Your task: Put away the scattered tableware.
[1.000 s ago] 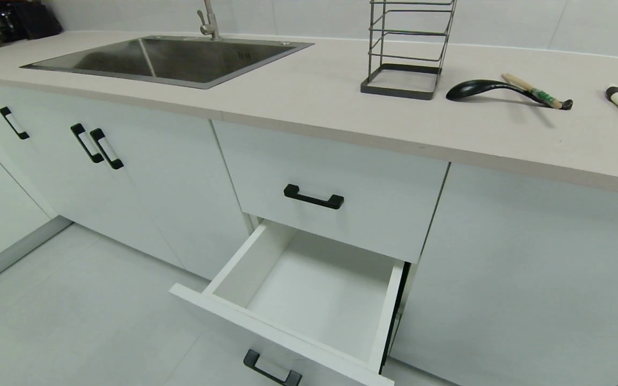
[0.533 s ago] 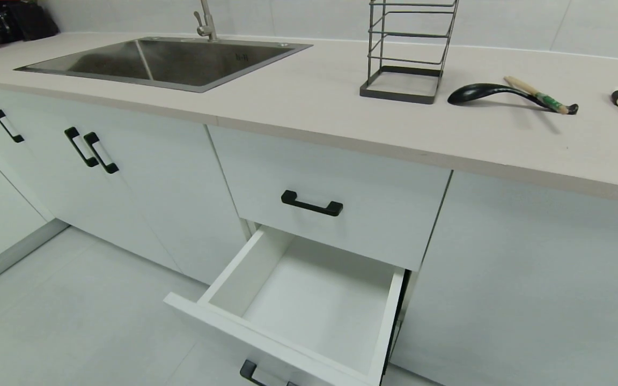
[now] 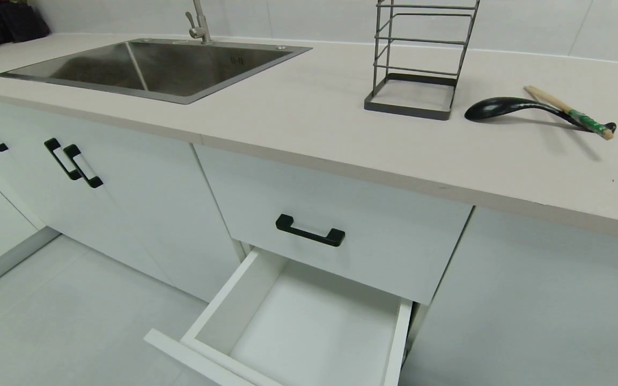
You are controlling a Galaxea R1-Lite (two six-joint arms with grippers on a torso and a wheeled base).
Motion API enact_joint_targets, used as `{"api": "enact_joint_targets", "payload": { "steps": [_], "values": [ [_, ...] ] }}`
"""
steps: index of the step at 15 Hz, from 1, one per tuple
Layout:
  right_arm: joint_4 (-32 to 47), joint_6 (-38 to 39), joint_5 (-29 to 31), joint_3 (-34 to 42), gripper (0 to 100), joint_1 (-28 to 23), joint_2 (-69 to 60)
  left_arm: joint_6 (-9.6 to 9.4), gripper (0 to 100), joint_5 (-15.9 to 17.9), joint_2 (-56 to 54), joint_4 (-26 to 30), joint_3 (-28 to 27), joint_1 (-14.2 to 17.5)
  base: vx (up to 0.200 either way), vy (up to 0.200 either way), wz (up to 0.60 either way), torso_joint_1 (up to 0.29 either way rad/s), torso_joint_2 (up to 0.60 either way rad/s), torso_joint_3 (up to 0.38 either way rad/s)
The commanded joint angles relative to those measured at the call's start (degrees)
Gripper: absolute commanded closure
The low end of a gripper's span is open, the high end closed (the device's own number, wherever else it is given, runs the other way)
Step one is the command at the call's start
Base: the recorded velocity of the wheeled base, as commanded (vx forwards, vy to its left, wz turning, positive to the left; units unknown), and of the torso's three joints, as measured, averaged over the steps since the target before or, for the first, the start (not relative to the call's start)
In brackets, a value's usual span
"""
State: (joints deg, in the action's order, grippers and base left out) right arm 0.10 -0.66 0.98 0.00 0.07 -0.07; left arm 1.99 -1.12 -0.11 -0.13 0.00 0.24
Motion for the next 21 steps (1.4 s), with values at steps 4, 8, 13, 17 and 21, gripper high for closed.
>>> {"api": "enact_joint_targets", "payload": {
  "steps": [4,8,13,17,21],
  "values": [
    [0.0,-0.1,0.0,0.0,100,0.0,0.1,0.03,0,0.0,0.1,0.0,0.0,0.0,0.0,0.0,0.0,0.0,0.0,0.0],
    [0.0,-0.3,-0.2,0.0,100,0.0,0.1,0.03,0,0.0,0.1,0.0,0.0,0.1,0.0,0.0,0.0,0.187,-0.09,-0.065],
    [0.0,-0.5,-0.2,0.0,100,0.0,0.1,0.03,0,0.0,0.1,0.0,0.0,0.0,0.0,0.0,0.0,0.222,-0.49,-0.194],
    [0.0,-0.5,-0.1,0.0,100,0.0,0.1,0.03,0,0.0,0.1,0.0,0.0,0.1,0.0,0.0,0.0,0.228,-0.51,-0.21],
    [0.0,-0.3,-0.1,0.0,100,0.0,0.1,0.03,0,0.0,0.1,0.0,0.0,0.0,0.0,0.0,0.0,0.143,-0.48,-0.216]
  ]
}}
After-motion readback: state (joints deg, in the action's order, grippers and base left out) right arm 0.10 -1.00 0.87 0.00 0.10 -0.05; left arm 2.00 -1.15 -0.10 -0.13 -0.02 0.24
